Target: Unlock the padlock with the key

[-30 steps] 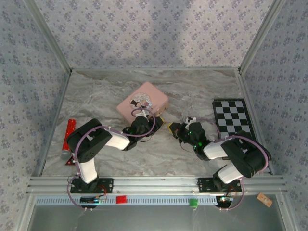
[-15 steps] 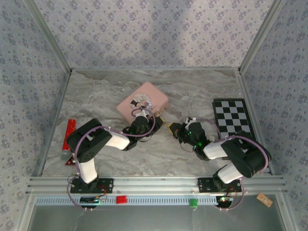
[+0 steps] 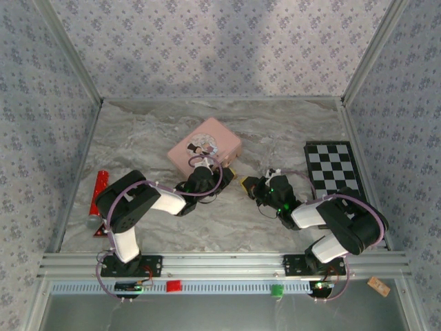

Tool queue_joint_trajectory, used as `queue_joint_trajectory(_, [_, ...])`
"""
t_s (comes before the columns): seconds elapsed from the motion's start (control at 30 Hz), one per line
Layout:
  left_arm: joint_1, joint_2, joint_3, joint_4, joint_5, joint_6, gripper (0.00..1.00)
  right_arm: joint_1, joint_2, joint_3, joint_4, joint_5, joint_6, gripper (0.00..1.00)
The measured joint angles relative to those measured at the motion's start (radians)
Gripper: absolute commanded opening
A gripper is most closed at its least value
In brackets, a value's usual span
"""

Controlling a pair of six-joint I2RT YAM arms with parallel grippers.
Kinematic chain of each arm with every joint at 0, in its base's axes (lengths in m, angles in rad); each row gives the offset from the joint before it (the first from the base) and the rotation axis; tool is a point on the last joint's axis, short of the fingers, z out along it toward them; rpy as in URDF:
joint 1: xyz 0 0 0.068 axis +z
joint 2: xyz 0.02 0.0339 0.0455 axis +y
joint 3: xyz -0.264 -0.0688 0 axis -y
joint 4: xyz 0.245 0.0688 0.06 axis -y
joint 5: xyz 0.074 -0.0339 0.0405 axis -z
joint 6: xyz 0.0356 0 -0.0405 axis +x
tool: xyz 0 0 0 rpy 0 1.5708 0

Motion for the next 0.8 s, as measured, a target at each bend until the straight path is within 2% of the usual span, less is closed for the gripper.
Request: queue_joint_trajectory(0.8, [0.0,0.0,0.0,0.0,0.0,0.0,0.0,0.0,-0.025,0.0,-0.026,0.0,0.0,0.0])
